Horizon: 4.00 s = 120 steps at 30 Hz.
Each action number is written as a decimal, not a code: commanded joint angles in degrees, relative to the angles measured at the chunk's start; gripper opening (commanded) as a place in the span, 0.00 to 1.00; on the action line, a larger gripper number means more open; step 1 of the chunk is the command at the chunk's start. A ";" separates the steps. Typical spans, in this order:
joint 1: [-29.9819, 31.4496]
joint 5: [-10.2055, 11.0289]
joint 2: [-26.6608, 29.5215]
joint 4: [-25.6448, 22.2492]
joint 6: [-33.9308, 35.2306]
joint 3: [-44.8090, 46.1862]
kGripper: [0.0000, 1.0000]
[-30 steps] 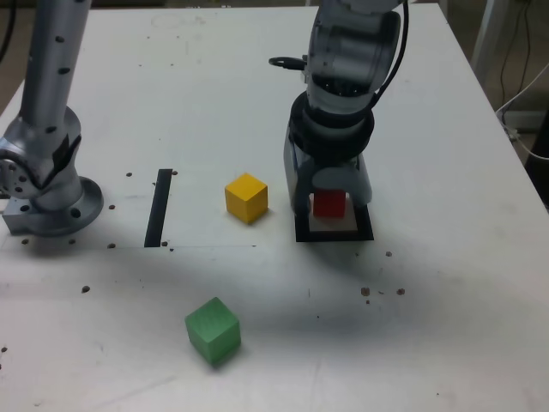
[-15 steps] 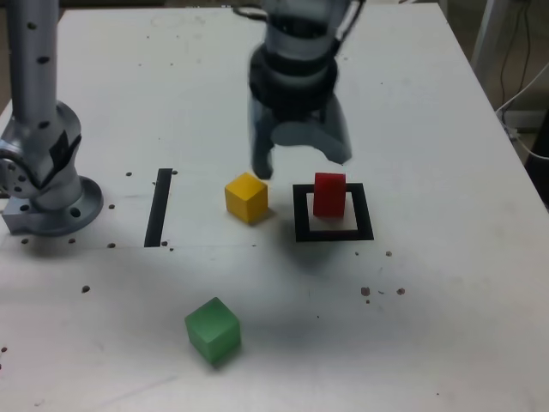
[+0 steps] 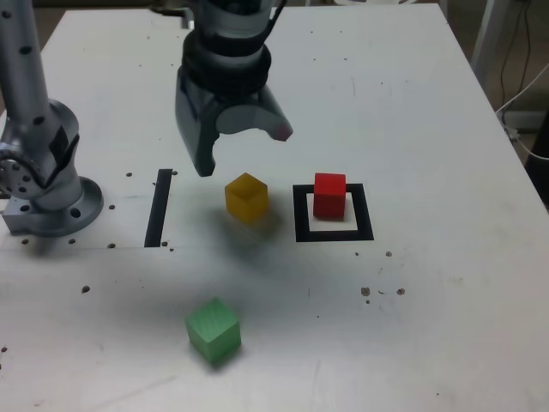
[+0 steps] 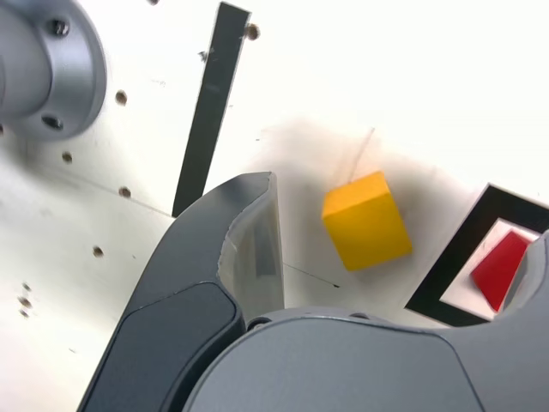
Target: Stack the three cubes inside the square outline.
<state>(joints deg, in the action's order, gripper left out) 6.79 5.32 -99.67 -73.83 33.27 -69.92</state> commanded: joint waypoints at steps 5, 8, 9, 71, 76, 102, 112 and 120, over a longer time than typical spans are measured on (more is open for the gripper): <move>-2.76 -6.62 2.16 7.26 2.78 7.26 0.99; -4.42 -9.33 2.35 11.58 2.46 10.54 0.99; -4.84 -9.69 2.29 12.45 2.35 11.17 0.99; -10.13 -1.86 -3.31 13.44 -19.79 -0.32 0.19; -10.13 0.77 -4.67 9.63 -26.61 -5.66 0.19; -5.72 -0.90 -16.65 2.40 -30.00 -19.89 0.19; -4.68 -1.15 -16.59 2.82 -30.00 -20.28 0.23; -4.68 -0.96 -17.01 2.90 -29.97 -20.20 0.36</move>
<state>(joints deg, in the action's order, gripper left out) 2.03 4.31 -116.32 -71.09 3.35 -89.99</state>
